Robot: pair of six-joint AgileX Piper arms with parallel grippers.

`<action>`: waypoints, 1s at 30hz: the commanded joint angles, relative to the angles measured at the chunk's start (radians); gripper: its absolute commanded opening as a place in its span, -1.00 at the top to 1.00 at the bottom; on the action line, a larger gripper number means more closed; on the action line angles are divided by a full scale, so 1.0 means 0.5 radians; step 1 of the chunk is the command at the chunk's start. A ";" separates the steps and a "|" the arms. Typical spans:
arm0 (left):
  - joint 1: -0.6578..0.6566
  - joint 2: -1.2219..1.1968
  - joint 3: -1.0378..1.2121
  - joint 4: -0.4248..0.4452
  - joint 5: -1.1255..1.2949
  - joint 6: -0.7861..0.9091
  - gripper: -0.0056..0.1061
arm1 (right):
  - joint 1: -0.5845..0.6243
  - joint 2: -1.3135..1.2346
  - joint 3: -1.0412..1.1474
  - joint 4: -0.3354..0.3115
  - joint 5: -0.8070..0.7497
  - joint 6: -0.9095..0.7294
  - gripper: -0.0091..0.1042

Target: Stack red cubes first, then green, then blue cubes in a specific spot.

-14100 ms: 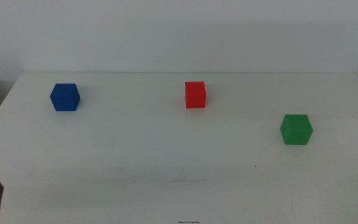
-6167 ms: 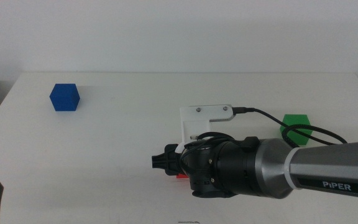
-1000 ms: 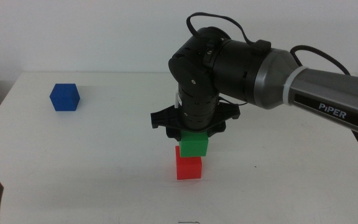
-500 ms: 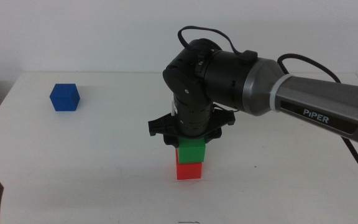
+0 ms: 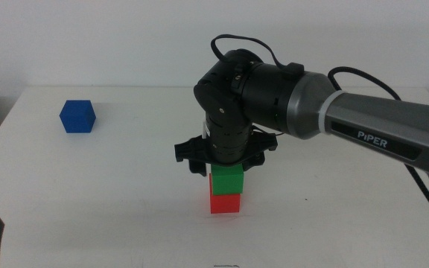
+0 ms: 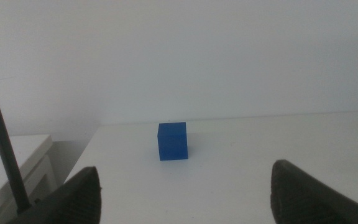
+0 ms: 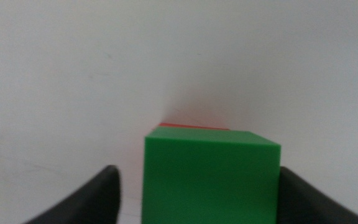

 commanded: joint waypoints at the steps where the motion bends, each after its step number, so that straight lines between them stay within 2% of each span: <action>1: -0.005 -0.026 -0.005 -0.023 -0.161 -0.015 -0.78 | -0.043 -0.180 -0.051 0.005 -0.087 -0.025 -0.37; 5: -0.005 -0.026 -0.005 -0.023 -0.161 -0.015 -0.78 | -0.113 -0.359 -0.043 0.050 -0.107 -0.155 -0.60; 8: -0.005 -0.026 -0.005 -0.023 -0.161 -0.015 -0.78 | -0.194 -0.580 0.050 0.052 -0.139 -0.365 -0.63; 11: -0.005 -0.026 -0.005 -0.023 -0.161 -0.015 -0.78 | -0.301 -0.870 0.285 0.116 -0.296 -0.760 -0.62; 17: -0.005 -0.026 -0.005 -0.023 -0.161 -0.015 -0.78 | -0.477 -1.602 0.967 0.509 -0.692 -1.694 -0.62; 19: -0.005 -0.026 -0.005 -0.023 -0.161 -0.015 -0.78 | -0.510 -1.865 1.166 0.645 -0.810 -1.911 -0.62; 23: -0.005 -0.026 -0.005 -0.023 -0.161 -0.015 -0.78 | -0.542 -2.298 1.500 0.781 -1.007 -2.037 -0.62; 30: -0.005 -0.026 -0.005 -0.023 -0.161 -0.015 -0.78 | -0.545 -2.792 1.768 0.797 -1.159 -2.046 -0.62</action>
